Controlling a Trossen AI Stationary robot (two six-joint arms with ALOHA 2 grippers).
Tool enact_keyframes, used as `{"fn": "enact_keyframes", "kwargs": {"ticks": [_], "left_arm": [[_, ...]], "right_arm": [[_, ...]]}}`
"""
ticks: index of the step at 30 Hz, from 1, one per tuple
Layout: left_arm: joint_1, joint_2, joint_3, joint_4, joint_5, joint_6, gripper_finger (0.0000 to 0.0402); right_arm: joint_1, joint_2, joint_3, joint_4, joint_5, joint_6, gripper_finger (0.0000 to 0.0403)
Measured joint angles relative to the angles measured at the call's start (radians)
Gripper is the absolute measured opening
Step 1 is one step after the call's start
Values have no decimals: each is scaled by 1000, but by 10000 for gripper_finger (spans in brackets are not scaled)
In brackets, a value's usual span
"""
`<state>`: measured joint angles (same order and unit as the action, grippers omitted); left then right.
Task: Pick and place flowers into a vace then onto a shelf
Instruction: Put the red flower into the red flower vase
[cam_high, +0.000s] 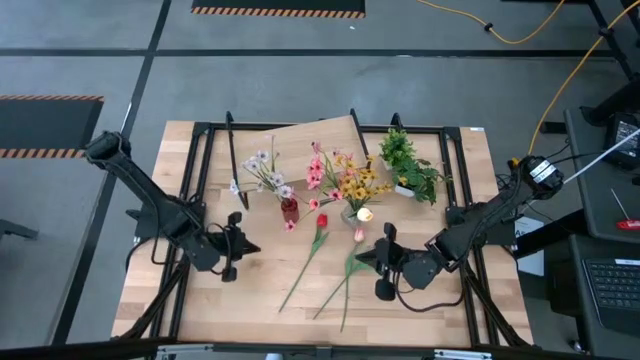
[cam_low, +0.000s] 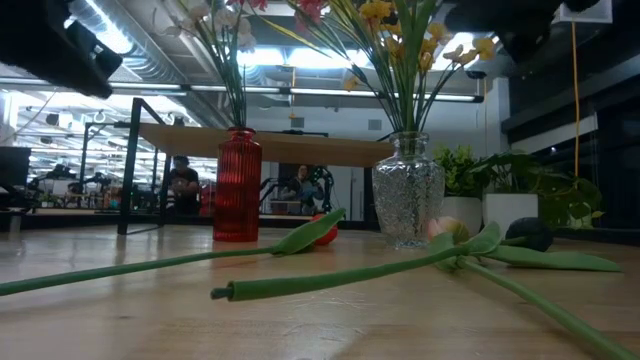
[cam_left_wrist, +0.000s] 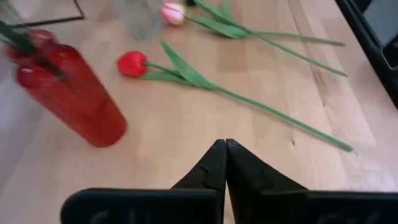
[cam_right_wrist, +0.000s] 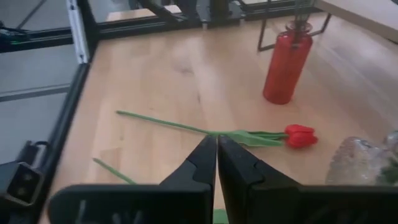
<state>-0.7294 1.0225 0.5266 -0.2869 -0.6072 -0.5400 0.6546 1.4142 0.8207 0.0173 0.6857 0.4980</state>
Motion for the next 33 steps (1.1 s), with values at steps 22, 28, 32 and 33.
{"fn": "enact_keyframes", "kwargs": {"ticks": [22,28,32,33], "left_arm": [[-5,384,282,-126,75,-200,2],[11,501,436,-251,66,-252,3],[45,568,505,-248,33,-289,4],[55,584,520,-246,32,-295,3]], "right_arm": [[12,0,1,-46,1,-5,20],[12,0,1,-46,1,-6,20],[12,0,1,-47,1,-11,20],[12,0,1,-51,1,-12,20]]}}
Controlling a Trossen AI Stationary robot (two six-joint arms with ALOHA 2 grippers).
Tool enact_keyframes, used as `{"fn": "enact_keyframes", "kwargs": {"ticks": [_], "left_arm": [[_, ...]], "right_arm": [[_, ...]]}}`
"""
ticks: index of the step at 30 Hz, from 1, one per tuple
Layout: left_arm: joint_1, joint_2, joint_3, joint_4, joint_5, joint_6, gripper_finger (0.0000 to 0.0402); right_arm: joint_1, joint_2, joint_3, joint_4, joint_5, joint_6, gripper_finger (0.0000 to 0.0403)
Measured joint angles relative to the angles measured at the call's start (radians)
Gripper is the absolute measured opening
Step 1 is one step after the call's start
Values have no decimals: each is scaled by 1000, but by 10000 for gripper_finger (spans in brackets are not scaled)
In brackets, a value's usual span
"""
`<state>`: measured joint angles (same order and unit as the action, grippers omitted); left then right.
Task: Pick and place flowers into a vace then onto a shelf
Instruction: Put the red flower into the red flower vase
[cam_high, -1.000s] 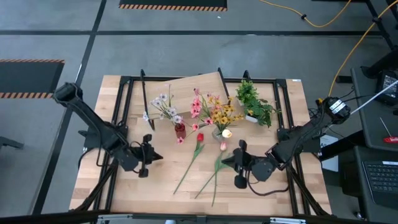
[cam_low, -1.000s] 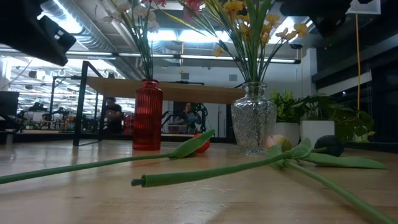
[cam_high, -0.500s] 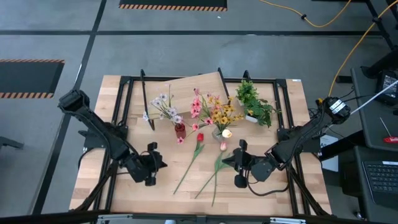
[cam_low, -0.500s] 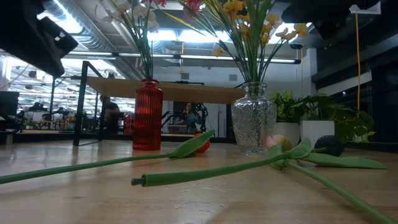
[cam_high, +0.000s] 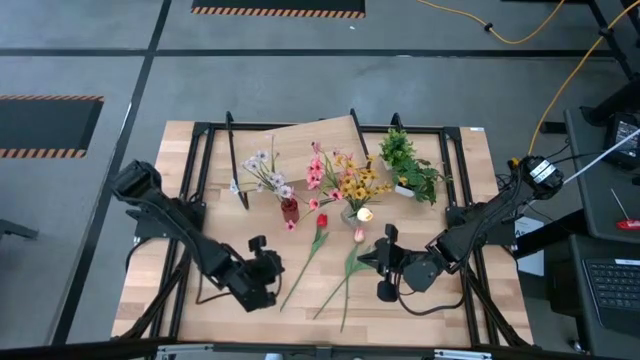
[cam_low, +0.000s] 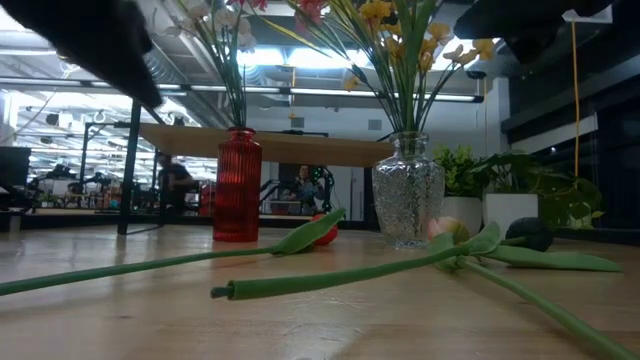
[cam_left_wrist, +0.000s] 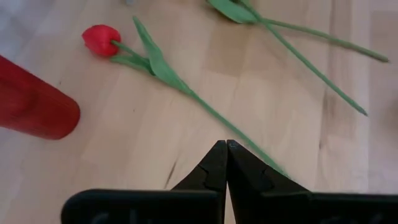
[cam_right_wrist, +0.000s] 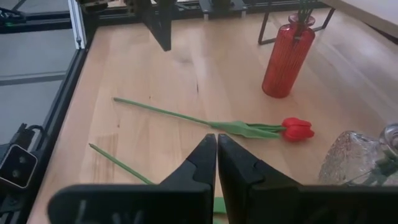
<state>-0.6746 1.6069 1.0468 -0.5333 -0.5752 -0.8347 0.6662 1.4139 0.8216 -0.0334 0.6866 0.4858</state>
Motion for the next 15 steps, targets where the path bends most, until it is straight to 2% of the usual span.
{"fn": "enact_keyframes", "kwargs": {"ticks": [7,15], "left_arm": [[48,92,39,35,-12,35,14],[107,183,39,121,-27,-83,77]], "right_arm": [[0,0,0,-9,0,-69,20],[0,2,-9,-14,0,-69,20]]}}
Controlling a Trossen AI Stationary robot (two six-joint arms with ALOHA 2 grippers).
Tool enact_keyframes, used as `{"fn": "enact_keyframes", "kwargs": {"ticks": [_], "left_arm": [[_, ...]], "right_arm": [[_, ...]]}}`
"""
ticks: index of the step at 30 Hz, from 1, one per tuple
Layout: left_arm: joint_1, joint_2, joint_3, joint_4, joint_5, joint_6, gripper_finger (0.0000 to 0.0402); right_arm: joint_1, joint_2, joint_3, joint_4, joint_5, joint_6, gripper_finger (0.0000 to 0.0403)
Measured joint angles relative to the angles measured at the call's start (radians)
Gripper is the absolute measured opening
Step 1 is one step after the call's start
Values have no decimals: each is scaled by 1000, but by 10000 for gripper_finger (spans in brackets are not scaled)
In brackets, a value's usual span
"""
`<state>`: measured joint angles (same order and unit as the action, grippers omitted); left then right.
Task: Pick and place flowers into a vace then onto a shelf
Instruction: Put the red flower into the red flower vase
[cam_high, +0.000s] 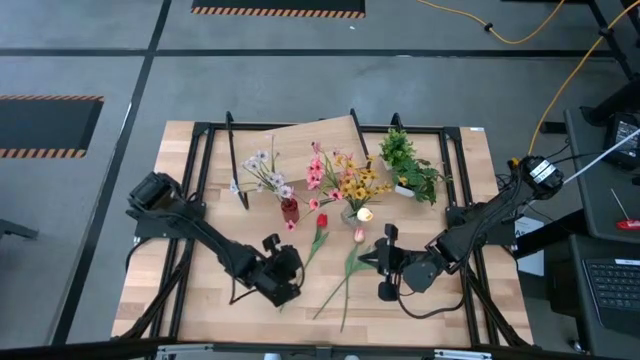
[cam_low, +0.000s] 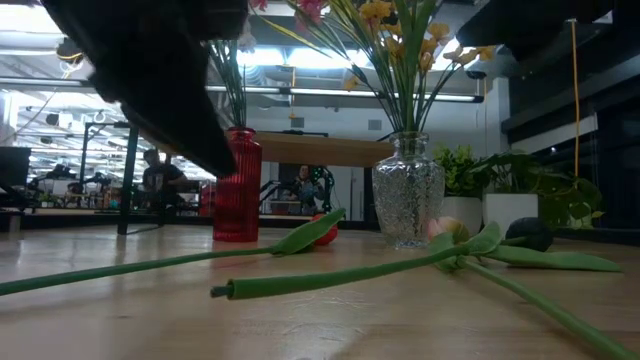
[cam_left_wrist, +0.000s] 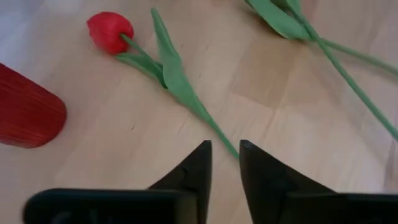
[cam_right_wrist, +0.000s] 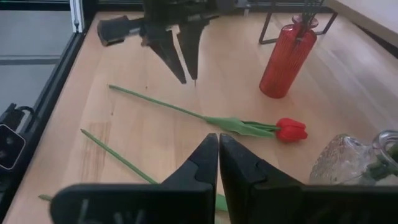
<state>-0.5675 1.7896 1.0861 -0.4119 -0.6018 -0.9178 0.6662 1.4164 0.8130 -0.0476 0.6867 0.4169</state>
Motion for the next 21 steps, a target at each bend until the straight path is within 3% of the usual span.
{"fn": "enact_keyframes", "kwargs": {"ticks": [11,21], "left_arm": [[45,44,0,92,18,-40,167],[47,75,0,116,-2,-40,183]], "right_arm": [[0,1,-107,4,0,131,20],[0,2,-120,37,0,128,20]]}}
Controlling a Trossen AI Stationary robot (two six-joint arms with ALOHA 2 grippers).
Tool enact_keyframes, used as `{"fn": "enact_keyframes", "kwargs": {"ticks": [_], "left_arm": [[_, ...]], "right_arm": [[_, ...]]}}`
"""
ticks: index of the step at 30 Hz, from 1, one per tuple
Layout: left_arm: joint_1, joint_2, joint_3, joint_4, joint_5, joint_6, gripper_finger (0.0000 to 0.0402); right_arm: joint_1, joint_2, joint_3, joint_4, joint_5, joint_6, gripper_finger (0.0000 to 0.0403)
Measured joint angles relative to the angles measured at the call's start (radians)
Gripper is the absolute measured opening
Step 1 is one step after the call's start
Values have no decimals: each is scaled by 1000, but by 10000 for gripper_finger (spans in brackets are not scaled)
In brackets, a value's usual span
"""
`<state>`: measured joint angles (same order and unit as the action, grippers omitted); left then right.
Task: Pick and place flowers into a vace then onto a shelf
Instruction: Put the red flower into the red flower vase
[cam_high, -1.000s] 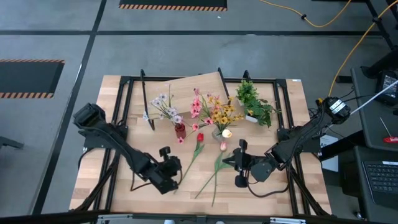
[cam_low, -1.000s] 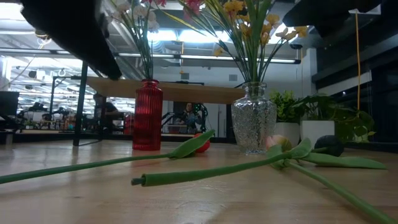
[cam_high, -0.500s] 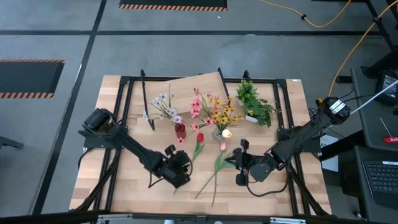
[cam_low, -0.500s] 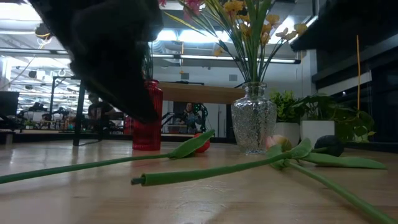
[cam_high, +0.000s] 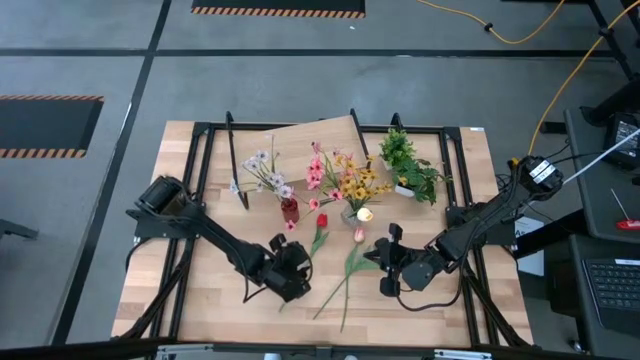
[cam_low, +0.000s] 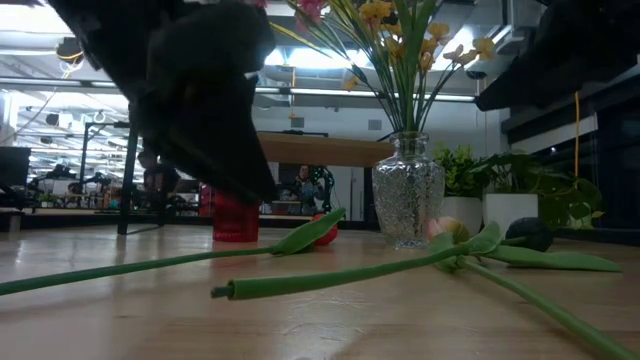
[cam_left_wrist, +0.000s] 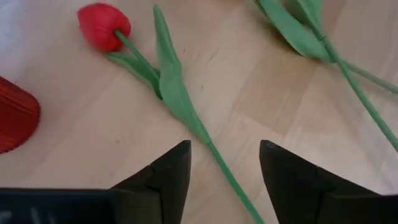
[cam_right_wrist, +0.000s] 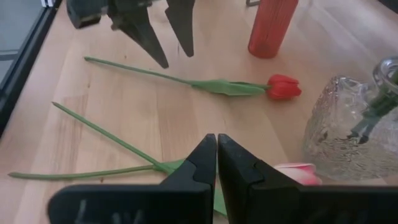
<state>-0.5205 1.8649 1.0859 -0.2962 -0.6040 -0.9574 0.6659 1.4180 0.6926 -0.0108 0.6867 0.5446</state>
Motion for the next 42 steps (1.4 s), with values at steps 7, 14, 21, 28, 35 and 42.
{"fn": "enact_keyframes", "kwargs": {"ticks": [7,14,21,28,35,42], "left_arm": [[6,61,0,34,4,-21,181],[14,82,0,31,67,-44,180],[10,82,1,-14,95,-55,143],[-5,79,3,-89,117,-95,47],[-25,79,2,-97,124,-68,7],[-52,26,-5,-131,180,-9,4]], "right_arm": [[0,0,0,8,0,-1,20],[0,0,0,10,0,-1,20],[0,0,0,10,0,0,20],[0,1,0,10,0,0,20],[0,1,0,10,0,0,20],[0,1,0,10,0,1,20]]}}
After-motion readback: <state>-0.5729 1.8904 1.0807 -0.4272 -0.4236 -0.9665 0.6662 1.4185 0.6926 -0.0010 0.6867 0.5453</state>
